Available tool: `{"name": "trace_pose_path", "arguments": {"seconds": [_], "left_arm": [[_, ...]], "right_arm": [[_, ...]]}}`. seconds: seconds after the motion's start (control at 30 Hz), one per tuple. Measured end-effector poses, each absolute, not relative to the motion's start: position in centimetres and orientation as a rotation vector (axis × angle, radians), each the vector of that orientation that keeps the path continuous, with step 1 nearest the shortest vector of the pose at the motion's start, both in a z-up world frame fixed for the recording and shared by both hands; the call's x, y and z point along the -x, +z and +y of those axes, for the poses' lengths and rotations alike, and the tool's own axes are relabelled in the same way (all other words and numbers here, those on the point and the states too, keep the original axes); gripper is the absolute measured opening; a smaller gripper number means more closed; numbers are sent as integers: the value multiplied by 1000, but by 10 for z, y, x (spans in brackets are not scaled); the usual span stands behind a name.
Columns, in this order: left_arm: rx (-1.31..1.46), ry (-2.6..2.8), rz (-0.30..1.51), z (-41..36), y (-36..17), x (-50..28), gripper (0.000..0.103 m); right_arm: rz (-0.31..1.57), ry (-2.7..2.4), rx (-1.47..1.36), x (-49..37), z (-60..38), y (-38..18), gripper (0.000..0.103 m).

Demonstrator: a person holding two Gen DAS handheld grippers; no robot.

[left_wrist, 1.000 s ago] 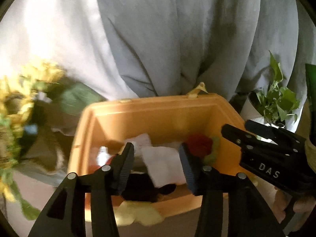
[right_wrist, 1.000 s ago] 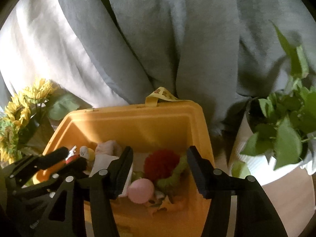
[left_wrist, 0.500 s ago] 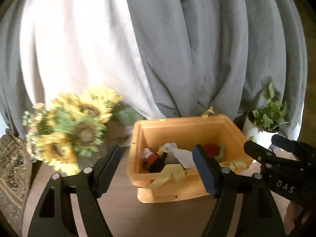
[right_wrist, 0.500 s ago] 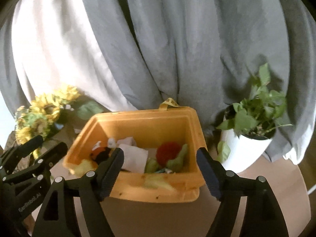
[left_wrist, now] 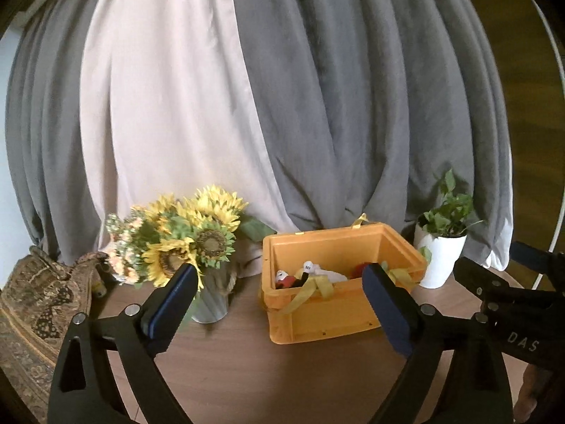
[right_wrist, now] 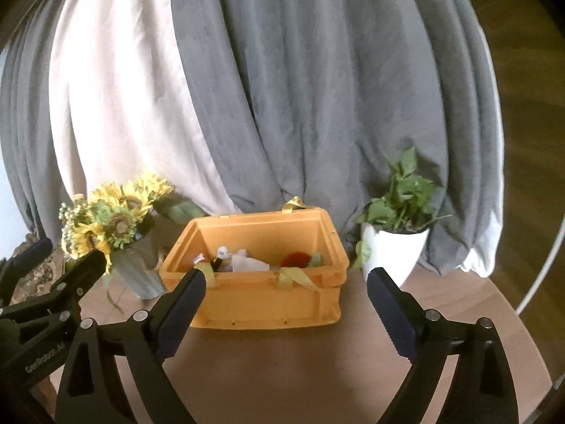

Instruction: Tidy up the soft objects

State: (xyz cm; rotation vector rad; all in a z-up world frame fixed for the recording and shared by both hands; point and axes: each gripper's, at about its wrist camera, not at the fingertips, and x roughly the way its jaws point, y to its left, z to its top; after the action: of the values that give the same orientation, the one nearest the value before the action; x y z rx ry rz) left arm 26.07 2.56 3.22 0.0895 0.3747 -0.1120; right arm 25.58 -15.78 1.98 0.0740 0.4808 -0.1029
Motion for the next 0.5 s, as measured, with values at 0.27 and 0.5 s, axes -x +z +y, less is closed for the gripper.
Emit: {"name": "trace_pose_path", "arguments": {"seconds": [0.27,0.5], "left_arm": [[-86,-85,322,21,41,-198,101],[-81,-73,321,11,42,-145,103]], "right_arm": [[444,-99,-74,-199,-161,29,96],[447,-91,-70,-151,-171,31,98]]}}
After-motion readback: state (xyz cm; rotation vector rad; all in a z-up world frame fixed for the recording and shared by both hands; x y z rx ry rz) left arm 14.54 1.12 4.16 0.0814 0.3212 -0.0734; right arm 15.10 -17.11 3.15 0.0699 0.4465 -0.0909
